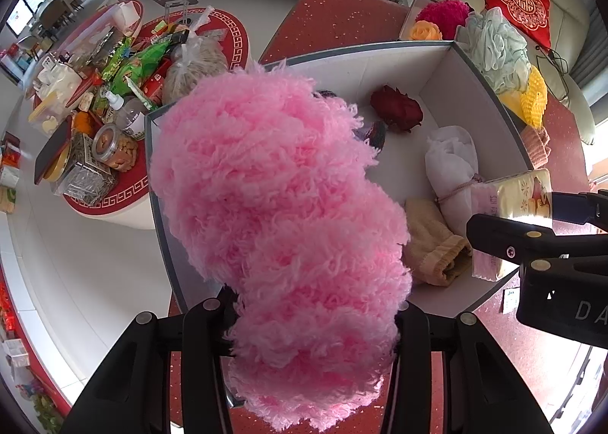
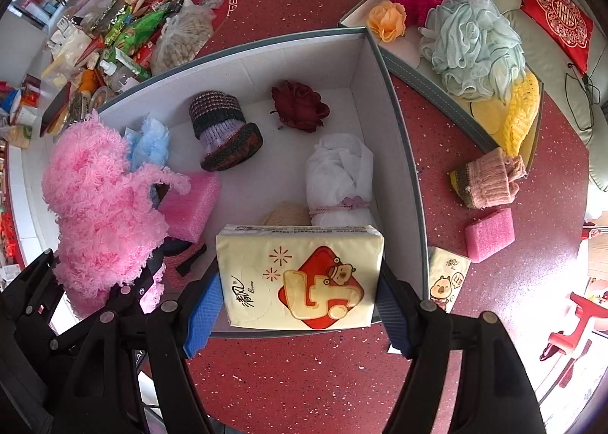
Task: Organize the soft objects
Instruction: 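Lift and carry the pink fluffy item and tissue pack with both tools over the box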
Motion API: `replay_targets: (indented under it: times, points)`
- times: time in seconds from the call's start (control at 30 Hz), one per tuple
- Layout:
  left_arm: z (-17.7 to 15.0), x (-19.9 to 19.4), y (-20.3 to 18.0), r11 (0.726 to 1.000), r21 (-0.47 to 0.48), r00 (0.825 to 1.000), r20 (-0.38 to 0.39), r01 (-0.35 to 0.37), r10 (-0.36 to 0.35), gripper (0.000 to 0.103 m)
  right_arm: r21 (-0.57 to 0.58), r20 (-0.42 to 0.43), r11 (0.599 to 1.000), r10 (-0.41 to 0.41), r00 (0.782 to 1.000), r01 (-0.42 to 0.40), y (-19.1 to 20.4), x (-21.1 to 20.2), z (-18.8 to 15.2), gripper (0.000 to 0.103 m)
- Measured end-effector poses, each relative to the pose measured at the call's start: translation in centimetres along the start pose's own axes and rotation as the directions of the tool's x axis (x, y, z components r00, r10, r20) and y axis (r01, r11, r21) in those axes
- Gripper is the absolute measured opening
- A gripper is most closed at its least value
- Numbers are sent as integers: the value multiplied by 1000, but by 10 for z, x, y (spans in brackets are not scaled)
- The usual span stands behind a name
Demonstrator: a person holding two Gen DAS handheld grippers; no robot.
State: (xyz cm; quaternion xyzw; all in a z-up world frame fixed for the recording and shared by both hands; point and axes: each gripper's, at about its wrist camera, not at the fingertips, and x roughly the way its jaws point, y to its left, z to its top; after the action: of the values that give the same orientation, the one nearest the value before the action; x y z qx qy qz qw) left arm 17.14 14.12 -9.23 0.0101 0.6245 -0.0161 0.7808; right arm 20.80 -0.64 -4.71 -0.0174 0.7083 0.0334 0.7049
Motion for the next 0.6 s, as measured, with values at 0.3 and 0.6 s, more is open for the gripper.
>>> replay_targets:
  times: [0.3,0.6]
  points:
    - [1,1,0,1000,0,1000,-1,-3,3,46,1,-1,1000,-2,1000,2,-1,1,1,76]
    - [1,3,0,1000,0,1000,-7,-3,3,46,0,-3,1000,-1,1000,1,0,3,1,76]
